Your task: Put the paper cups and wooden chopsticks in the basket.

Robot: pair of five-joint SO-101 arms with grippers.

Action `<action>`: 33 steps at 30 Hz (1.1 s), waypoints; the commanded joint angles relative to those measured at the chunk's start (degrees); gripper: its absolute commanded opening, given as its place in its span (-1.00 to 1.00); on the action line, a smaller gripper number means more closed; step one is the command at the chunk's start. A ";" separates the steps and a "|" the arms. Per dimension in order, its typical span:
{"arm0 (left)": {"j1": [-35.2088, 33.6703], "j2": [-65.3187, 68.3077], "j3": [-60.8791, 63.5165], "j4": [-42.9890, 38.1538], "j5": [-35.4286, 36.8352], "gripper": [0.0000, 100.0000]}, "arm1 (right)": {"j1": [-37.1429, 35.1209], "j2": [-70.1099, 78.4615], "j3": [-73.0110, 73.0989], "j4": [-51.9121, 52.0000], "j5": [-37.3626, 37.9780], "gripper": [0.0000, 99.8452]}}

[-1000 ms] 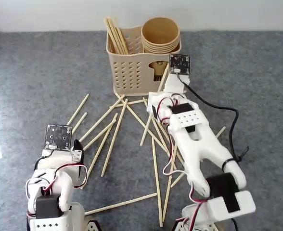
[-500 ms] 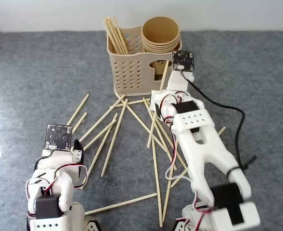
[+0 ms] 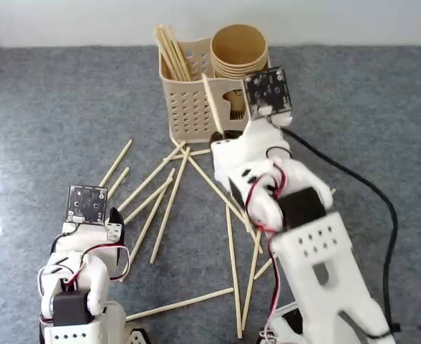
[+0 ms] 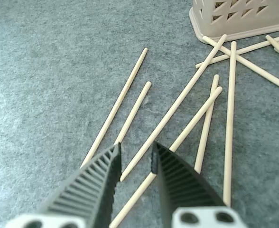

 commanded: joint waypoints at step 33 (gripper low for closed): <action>0.09 -0.53 -0.13 0.35 -0.53 -0.80 | -1.10 38.99 -14.07 -86.99 8.88 -0.98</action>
